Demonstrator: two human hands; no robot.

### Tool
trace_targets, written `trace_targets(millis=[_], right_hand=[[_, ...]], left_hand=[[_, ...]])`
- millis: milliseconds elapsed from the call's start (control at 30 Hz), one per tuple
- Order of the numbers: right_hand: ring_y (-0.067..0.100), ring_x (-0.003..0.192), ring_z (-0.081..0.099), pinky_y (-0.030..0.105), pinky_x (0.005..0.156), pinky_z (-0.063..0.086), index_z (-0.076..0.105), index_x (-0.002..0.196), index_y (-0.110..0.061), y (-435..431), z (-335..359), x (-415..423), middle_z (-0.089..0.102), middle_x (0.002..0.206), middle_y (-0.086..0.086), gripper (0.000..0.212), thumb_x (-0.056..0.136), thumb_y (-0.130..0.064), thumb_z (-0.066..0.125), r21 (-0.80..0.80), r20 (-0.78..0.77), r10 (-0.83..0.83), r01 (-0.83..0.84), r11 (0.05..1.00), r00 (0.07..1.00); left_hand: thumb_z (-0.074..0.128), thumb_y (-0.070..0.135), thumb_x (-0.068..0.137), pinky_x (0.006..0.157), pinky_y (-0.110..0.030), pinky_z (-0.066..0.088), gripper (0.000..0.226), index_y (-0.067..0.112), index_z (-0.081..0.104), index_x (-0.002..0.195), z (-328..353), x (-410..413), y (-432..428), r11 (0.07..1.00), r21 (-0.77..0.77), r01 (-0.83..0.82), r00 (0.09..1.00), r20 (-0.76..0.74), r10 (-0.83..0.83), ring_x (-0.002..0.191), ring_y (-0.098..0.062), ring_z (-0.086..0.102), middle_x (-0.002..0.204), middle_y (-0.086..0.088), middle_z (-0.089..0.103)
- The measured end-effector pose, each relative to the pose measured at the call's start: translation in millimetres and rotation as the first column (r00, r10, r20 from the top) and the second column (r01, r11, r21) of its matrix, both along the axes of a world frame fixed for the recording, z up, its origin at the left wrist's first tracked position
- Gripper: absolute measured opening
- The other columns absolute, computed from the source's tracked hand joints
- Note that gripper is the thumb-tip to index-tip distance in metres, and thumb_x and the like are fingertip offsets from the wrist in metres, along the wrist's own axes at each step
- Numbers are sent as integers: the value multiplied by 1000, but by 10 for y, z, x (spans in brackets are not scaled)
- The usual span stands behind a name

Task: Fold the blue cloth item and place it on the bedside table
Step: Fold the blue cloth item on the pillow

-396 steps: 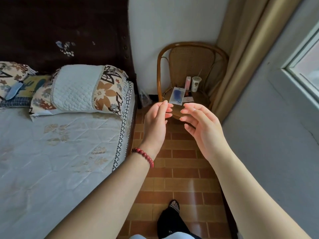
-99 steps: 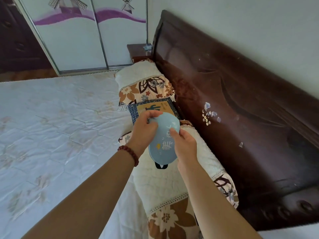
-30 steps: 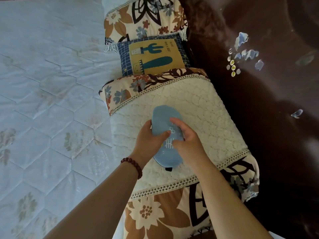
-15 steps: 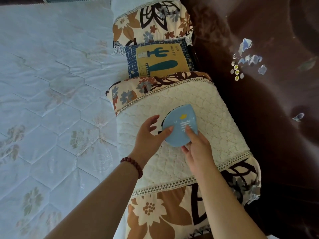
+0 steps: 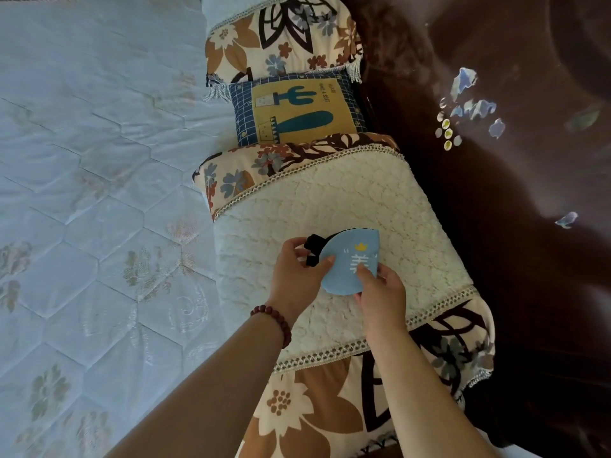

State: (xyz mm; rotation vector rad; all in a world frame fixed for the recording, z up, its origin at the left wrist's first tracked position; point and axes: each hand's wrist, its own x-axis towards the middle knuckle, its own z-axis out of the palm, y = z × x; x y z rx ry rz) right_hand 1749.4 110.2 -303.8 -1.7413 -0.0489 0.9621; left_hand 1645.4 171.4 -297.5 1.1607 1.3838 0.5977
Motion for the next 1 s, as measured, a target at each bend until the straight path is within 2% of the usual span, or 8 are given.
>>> trace_targets(millis=[100,233,367,533,633,733,867,1000], right_hand=[[23,93,64,44,86,54,57,104,-20,-14,-12,21,66,102,6,22,85,-16,66,12,49,38,-38,999,998],[12,89,63,22,69,49,58,116,-18,-28,-24,39,66,111,7,30,86,-17,64,-5,204,112,-113,994,973],[22,110,57,35,89,50,44,137,-25,-17,-40,39,54,127,7,52,89,-15,60,-49,345,207,-203,978,915],[21,113,57,39,93,49,42,139,-23,13,-79,8,57,129,5,55,88,-19,63,-57,367,238,-234,971,899],[15,104,55,18,78,46,45,135,-23,2,-103,23,50,118,1,52,87,-23,64,-83,475,254,-244,966,842],[7,92,60,7,65,43,43,137,-21,46,-95,102,60,116,-1,51,90,-32,59,-28,369,178,-181,983,912],[17,80,67,32,66,55,64,102,-22,165,-73,234,70,93,2,27,91,-44,52,51,82,130,-134,990,988],[27,85,68,45,77,57,65,89,-26,178,-102,216,69,89,5,12,93,-33,56,76,69,131,-136,988,989]], left_hand=[[69,31,80,59,-18,46,26,21,57,101,-78,45,-2,1000,20,-12,999,-52,13,79,-1,59,94,7,64],[64,35,84,48,-6,38,22,17,64,96,-102,90,20,995,73,71,987,-150,-59,74,1,58,88,9,65],[65,31,83,49,-10,37,27,21,50,103,-107,160,20,996,86,-21,984,-176,36,77,-2,56,98,6,59],[58,32,88,43,-9,39,26,24,45,109,-103,211,15,992,84,-98,986,-125,108,75,0,55,91,8,58],[52,30,92,43,-4,38,13,26,47,103,-139,207,9,992,111,-55,990,-124,69,75,1,54,93,9,59],[49,27,93,45,-8,39,9,27,46,102,-174,198,23,993,121,-13,993,-116,27,76,1,53,91,15,55],[45,25,94,49,-11,40,14,30,46,107,-192,215,3,996,90,8,999,-34,-5,78,-4,55,96,10,56],[51,31,91,53,-13,40,49,25,27,134,-173,322,3,996,44,-82,997,-3,83,76,1,54,95,11,57]])
